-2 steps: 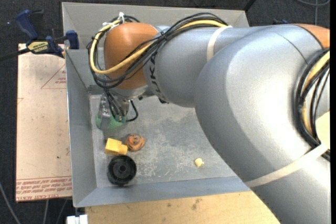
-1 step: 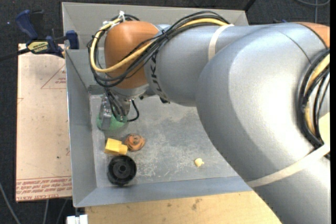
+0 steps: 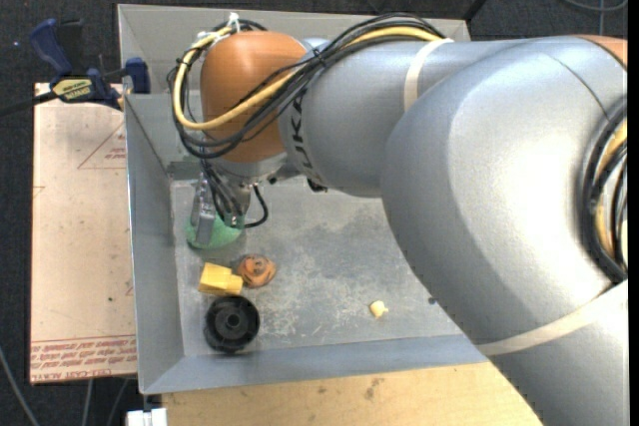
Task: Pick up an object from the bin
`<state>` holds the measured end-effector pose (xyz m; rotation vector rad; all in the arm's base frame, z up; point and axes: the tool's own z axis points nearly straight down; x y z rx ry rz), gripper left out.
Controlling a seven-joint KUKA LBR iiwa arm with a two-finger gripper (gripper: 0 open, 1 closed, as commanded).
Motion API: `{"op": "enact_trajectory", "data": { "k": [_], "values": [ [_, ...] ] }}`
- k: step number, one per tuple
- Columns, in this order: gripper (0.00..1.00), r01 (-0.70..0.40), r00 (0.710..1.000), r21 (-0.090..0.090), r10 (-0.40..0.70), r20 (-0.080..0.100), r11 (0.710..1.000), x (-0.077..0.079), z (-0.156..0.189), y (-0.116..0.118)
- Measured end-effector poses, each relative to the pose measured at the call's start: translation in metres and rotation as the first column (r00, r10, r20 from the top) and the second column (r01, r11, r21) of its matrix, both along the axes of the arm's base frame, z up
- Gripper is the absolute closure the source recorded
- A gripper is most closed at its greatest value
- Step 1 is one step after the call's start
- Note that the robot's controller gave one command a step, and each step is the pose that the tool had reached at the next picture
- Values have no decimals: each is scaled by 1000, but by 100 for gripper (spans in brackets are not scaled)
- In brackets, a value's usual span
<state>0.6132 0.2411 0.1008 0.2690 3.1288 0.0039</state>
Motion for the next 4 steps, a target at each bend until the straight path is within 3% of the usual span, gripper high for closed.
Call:
{"op": "enact_trajectory", "data": {
  "k": [2,4],
  "values": [
    [100,0,1000,1,0,5,1000,2,22,1],
    [100,0,1000,-1,0,-1,1000,1,46,1]
  ]
}}
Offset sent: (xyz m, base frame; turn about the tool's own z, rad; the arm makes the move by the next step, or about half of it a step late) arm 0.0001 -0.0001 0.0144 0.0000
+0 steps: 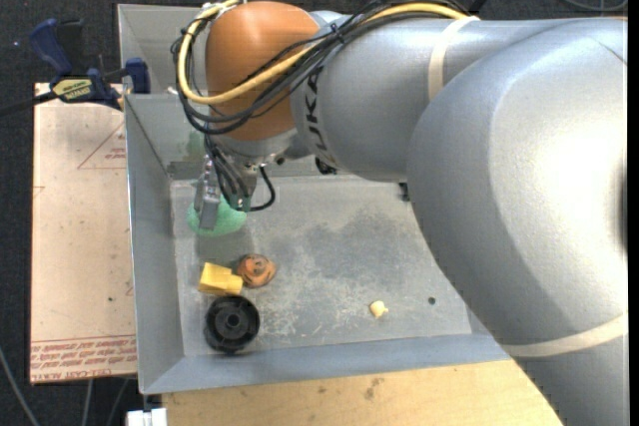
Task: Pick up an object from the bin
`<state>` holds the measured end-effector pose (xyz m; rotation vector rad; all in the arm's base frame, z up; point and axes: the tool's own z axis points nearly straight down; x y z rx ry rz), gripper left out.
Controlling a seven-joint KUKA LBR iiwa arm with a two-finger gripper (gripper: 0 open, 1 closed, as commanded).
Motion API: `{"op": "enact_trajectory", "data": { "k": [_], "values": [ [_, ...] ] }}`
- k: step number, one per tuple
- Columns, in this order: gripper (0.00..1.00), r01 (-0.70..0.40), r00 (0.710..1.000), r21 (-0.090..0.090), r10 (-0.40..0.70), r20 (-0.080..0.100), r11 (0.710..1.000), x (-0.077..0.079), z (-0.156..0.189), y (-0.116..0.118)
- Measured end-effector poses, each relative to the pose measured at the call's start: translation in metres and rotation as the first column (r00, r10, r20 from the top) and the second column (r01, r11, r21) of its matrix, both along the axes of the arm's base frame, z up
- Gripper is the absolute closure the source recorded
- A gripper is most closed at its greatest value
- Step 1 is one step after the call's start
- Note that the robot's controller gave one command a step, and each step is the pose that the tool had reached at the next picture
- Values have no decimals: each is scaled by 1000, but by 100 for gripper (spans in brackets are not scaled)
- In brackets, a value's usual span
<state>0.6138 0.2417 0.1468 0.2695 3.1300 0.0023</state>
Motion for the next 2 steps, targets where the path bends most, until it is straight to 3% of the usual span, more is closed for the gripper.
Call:
{"op": "enact_trajectory", "data": {
  "k": [2],
  "values": [
    [100,0,1000,1,0,2,1000,0,28,0]
  ]
}}
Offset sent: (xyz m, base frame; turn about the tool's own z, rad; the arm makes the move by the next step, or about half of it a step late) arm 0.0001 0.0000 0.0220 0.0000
